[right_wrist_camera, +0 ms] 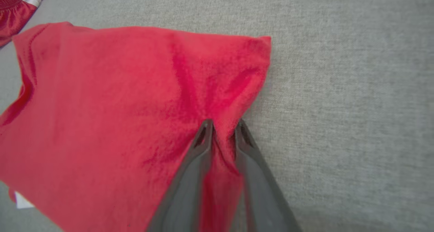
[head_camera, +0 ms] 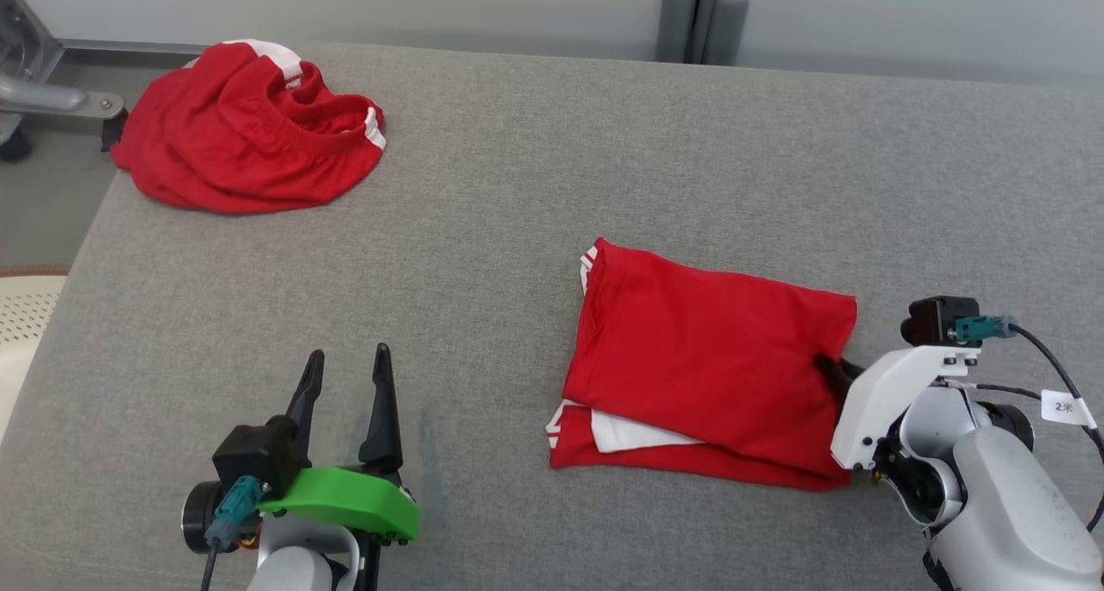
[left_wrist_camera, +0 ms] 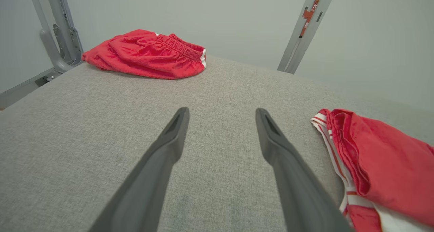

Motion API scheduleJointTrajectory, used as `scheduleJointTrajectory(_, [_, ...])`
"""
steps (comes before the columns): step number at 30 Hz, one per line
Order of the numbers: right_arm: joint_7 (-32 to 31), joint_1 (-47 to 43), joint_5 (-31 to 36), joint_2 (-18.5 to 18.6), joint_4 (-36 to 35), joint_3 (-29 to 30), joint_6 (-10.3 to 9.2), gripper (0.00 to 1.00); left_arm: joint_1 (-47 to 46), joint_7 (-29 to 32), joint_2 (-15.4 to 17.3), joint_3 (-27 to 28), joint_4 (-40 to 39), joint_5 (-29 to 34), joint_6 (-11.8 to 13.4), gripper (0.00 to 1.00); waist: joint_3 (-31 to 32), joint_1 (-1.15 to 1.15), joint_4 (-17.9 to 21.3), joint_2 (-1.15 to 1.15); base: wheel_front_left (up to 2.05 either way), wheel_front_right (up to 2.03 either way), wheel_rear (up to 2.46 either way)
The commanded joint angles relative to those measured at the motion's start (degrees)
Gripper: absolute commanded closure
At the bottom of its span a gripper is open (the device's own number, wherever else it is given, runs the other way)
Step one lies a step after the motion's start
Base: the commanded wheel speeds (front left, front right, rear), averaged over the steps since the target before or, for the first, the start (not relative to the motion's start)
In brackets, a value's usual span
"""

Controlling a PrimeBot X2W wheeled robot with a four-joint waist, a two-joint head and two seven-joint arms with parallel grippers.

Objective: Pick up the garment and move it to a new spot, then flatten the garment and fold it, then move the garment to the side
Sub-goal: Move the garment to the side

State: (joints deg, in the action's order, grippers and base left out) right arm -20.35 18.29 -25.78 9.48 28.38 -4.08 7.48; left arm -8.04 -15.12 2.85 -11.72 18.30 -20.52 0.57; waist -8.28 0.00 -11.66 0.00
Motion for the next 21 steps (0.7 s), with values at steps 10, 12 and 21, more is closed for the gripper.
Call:
scheduleJointTrajectory(10, [6.0, 6.2, 0.8, 5.2, -0.8, 2.3, -0.02, 1.00, -2.7, 0.0, 0.1, -0.3, -2.1, 2.7, -0.8, 0.00, -4.7, 0.00, 11.3, 0.00, 0.00, 0.00, 0.00])
scheduleJointTrajectory(12, [6.8, 7.2, 1.3, 6.0, -0.7, 3.4, -0.02, 1.00, -3.4, 0.0, 0.1, -0.4, -2.1, 3.5, -1.2, 0.00, -5.7, 0.00, 14.3, 0.00, 0.00, 0.00, 0.00])
scheduleJointTrajectory(21, [10.9, 10.3, 2.1, 5.0, 1.5, 5.9, -0.01, 1.00, -6.6, 0.0, 0.9, -1.8, -0.9, 6.1, -2.6, 0.00, -8.7, 0.00, 25.7, 0.00, 0.00, 0.00, 0.00])
